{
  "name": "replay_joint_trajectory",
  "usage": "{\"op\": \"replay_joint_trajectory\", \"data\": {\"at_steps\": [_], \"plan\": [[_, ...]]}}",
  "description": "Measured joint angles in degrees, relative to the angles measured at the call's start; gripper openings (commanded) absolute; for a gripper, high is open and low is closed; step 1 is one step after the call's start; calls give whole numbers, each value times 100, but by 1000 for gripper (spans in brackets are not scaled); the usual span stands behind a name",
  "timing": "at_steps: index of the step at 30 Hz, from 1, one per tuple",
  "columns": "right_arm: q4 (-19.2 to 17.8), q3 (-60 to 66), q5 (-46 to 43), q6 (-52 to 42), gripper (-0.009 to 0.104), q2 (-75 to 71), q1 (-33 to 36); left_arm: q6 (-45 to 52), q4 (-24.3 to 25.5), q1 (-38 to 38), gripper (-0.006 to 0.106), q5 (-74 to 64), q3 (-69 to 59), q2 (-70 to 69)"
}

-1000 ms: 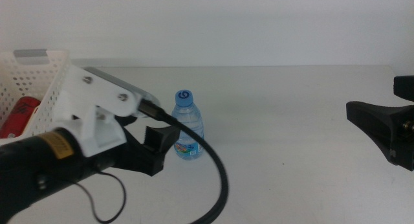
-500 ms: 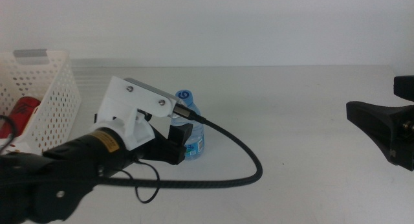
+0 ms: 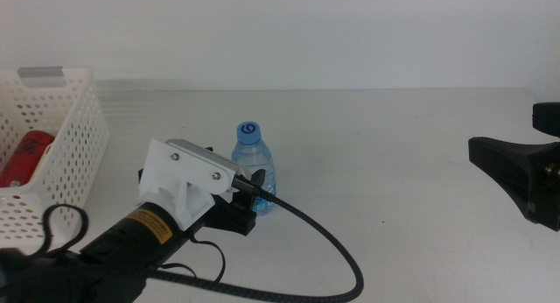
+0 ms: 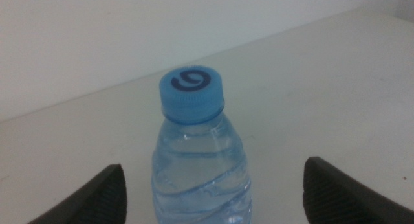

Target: Use arms to grab the bottles and put them into the dustbin to the left of the table.

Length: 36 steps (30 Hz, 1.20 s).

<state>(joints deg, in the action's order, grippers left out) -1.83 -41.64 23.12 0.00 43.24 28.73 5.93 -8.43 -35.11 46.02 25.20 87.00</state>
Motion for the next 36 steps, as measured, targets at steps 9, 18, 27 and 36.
{"op": "replay_joint_trajectory", "data": {"at_steps": [9,18,27,36], "plan": [[0,0,0,0,68,0,0,-154,-36,95,89,-122,610,475],[0,0,0,0,68,0,0,-453,351,478,89,-551,1124,920],[0,0,0,0,68,0,0,-1072,1088,613,89,11,1166,1599],[0,0,0,0,68,0,0,-1246,1136,620,89,596,1419,2364]]}}
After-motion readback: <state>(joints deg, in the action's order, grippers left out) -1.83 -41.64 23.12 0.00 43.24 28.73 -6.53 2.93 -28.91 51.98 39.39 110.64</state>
